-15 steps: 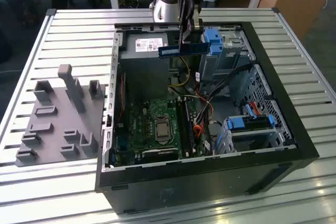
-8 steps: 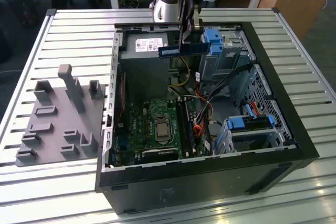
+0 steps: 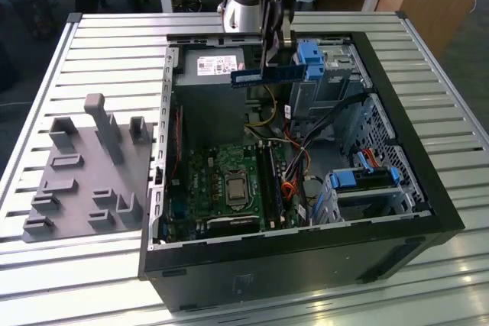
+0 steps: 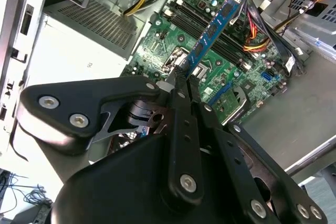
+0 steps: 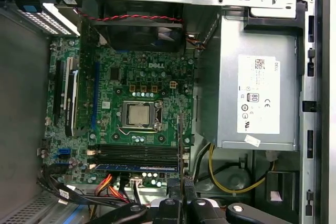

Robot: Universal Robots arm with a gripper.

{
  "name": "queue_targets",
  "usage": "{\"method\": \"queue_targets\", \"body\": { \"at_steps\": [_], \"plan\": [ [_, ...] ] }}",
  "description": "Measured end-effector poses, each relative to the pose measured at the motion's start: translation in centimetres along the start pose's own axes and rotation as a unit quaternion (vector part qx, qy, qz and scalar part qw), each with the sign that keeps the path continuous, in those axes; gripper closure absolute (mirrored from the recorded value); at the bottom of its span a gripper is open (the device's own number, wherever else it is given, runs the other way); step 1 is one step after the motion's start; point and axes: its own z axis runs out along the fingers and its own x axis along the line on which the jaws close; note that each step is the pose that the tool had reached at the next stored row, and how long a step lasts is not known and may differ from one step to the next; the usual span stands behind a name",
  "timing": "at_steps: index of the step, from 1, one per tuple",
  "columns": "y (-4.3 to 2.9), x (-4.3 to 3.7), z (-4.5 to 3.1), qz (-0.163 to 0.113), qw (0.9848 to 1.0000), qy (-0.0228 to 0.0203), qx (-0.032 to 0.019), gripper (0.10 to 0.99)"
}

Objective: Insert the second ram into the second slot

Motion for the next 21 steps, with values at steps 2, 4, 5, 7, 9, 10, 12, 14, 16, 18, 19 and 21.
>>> {"method": "queue_targets", "body": {
  "at_steps": [2,4,5,7,9,10,12,14,16,18,19,21],
  "plan": [
    [0.01,0.19,0.00,0.000,1.0000,0.0000,0.0000,0.949],
    [0.01,0.33,-0.01,0.000,1.0000,0.0000,0.0000,0.949],
    [0.01,0.39,-0.01,0.000,1.0000,0.0000,0.0000,0.949],
    [0.02,0.50,-0.01,0.000,1.0000,0.0000,0.0000,0.949],
    [0.02,0.60,-0.01,0.000,1.0000,0.0000,0.0000,0.949],
    [0.02,0.65,-0.01,0.000,1.0000,0.0000,0.0000,0.949],
    [0.02,0.71,-0.01,0.000,1.0000,0.0000,0.0000,0.949],
    [0.02,0.75,-0.01,0.000,1.0000,0.0000,0.0000,0.949],
    [0.02,0.80,-0.01,0.000,1.0000,0.0000,0.0000,0.949],
    [0.03,0.84,-0.01,0.000,1.0000,0.0000,0.0000,0.949],
    [0.03,0.86,-0.02,0.000,1.0000,0.0001,0.0000,0.949],
    [0.03,0.90,-0.02,0.000,1.0000,0.0001,0.0000,0.949]
  ]
}}
